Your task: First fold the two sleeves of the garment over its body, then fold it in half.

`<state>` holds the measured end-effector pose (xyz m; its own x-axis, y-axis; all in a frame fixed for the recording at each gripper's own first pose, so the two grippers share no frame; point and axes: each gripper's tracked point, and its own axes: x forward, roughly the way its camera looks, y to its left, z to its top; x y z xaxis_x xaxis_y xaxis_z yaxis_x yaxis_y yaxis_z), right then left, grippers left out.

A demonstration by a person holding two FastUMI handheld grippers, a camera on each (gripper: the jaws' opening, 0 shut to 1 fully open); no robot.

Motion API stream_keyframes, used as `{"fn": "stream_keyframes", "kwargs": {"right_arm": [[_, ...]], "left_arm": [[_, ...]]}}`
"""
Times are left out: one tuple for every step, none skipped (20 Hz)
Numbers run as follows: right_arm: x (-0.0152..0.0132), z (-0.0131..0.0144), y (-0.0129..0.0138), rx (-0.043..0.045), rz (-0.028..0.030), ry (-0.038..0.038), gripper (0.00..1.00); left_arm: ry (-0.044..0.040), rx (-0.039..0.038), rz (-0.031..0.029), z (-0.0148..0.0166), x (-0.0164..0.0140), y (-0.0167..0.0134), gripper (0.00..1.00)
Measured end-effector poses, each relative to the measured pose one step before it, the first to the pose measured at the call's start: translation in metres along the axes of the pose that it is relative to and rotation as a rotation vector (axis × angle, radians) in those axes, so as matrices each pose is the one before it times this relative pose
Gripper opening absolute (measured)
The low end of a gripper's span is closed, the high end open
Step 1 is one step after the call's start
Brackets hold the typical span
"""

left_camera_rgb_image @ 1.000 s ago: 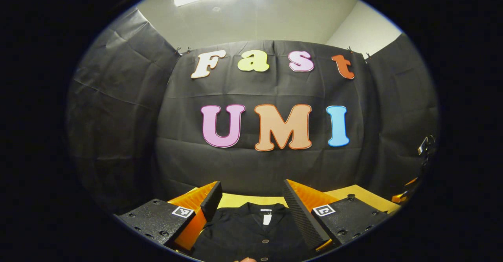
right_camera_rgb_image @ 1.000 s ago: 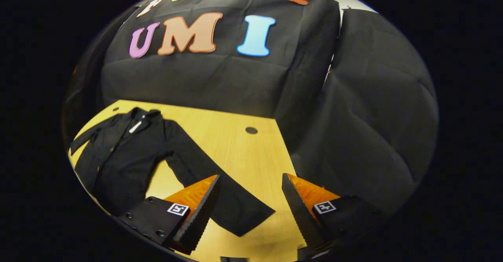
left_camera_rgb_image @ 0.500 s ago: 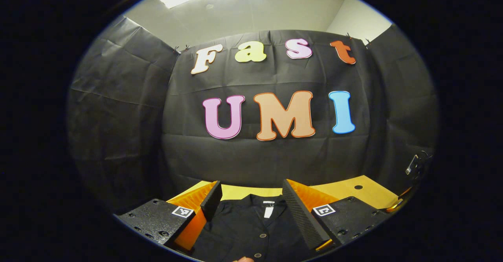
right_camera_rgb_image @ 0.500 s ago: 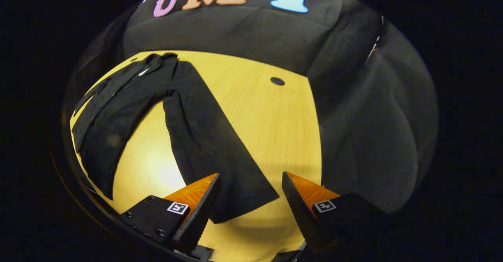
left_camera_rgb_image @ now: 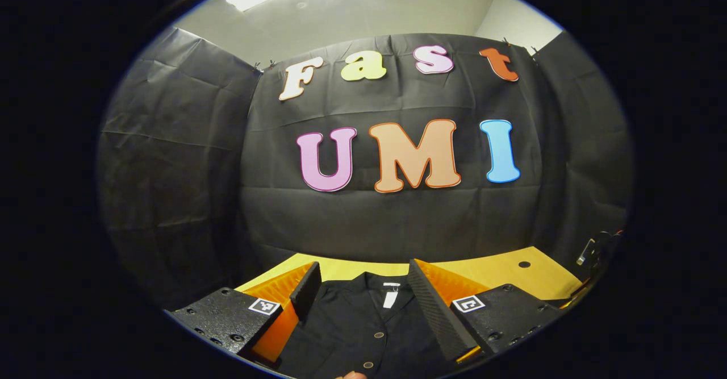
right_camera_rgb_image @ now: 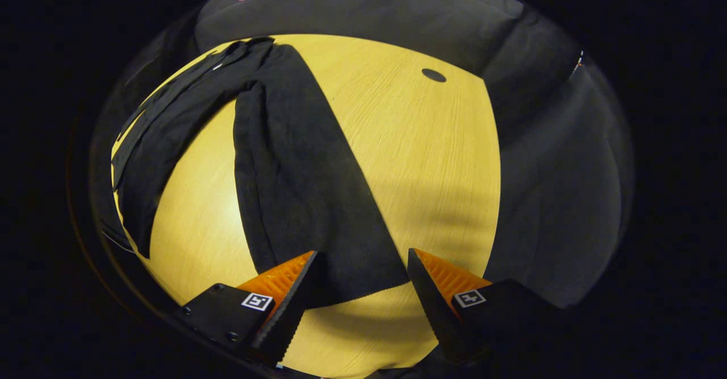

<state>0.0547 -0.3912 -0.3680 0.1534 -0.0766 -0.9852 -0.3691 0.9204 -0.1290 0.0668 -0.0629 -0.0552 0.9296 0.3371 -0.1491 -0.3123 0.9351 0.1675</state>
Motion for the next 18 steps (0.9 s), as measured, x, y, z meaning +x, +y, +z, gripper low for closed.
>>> {"fn": "stream_keyframes", "kwargs": {"right_arm": [[0.00425, 0.00033, 0.00100, 0.00153, 0.01254, 0.00787, 0.96], [-0.00004, -0.00053, -0.00054, 0.00268, 0.01661, 0.01181, 0.96], [0.00166, -0.00092, -0.00039, 0.01305, 0.01940, 0.00751, 0.96], [-0.00027, -0.00151, 0.00171, 0.02226, 0.02860, 0.01655, 0.96], [0.00090, -0.00100, 0.00120, 0.02517, 0.01453, 0.01053, 0.96], [0.00178, 0.00012, 0.00037, 0.00741, -0.00016, -0.00229, 0.94], [-0.00128, -0.00062, 0.00236, -0.00568, 0.00326, 0.00816, 0.92], [0.00039, 0.00131, 0.00346, -0.00712, 0.00348, 0.00668, 0.85], [-0.00100, -0.00136, 0.00420, -0.00201, 0.00789, 0.00620, 0.66], [-0.00030, 0.00098, 0.00455, -0.01023, 0.00791, -0.00628, 0.47], [-0.00121, -0.00164, -0.00146, -0.01655, -0.01390, 0.00115, 0.27], [0.00330, 0.00204, -0.00015, -0.01125, -0.01156, -0.00770, 0.08], [-0.00070, -0.00003, -0.00021, 0.00448, -0.02199, 0.00166, 0.05], [-0.00163, 0.00230, 0.00096, -0.00362, -0.02413, -0.02601, 0.04], [0.00111, 0.00325, -0.00130, -0.01163, -0.03373, -0.03445, 0.03], [-0.00279, 0.00403, 0.00000, -0.00826, -0.02342, -0.02683, 0.03], [-0.00619, 0.00449, 0.00633, 0.01078, 0.00034, -0.03250, 0.03], [-0.00759, 0.01034, 0.00727, 0.02652, 0.01124, -0.04012, 0.03]], "left_arm": [[0.00055, 0.00434, -0.00044, 0.00024, 0.00094, -0.00098, 0.94], [-0.00155, 0.00044, -0.00636, 0.00084, 0.00078, -0.00325, 0.94], [-0.00159, 0.00033, -0.00410, 0.00117, 0.00057, -0.00273, 0.91], [-0.00038, -0.00125, -0.00528, -0.00064, 0.00041, -0.00318, 0.91], [0.00113, -0.00034, -0.00317, 0.00118, 0.00062, -0.00298, 0.92], [0.00083, 0.00154, -0.00249, -0.00158, 0.00154, -0.00062, 0.94], [-0.00128, 0.00183, -0.00254, 0.00054, 0.00096, -0.00189, 0.97], [-0.00274, 0.00301, -0.00257, 0.00130, 0.00018, -0.00204, 0.97], [-0.00115, 0.00519, -0.00098, 0.00169, 0.00013, -0.00099, 0.94], [-0.00231, 0.00587, -0.00026, -0.00017, -0.00012, 0.00004, 0.91], [-0.00160, 0.00410, 0.00100, 0.00126, 0.00015, 0.00038, 0.94], [-0.00203, 0.00125, 0.00247, -0.00032, -0.00070, 0.00152, 0.94], [-0.00073, -0.00026, 0.00360, 0.00014, -0.00072, 0.00166, 0.93], [0.00226, -0.00054, 0.00532, -0.00121, -0.00099, 0.00253, 0.97], [0.00381, 0.00133, 0.00598, -0.00140, -0.00094, 0.00384, 0.97], [0.00032, 0.00303, 0.00815, -0.00101, -0.00040, 0.00473, 0.92], [-0.00161, 0.00237, 0.00861, 0.00054, -0.00113, 0.00491, 0.97], [-0.00332, -0.00055, 0.00567, -0.00014, -0.00028, 0.00413, 0.96]]}}
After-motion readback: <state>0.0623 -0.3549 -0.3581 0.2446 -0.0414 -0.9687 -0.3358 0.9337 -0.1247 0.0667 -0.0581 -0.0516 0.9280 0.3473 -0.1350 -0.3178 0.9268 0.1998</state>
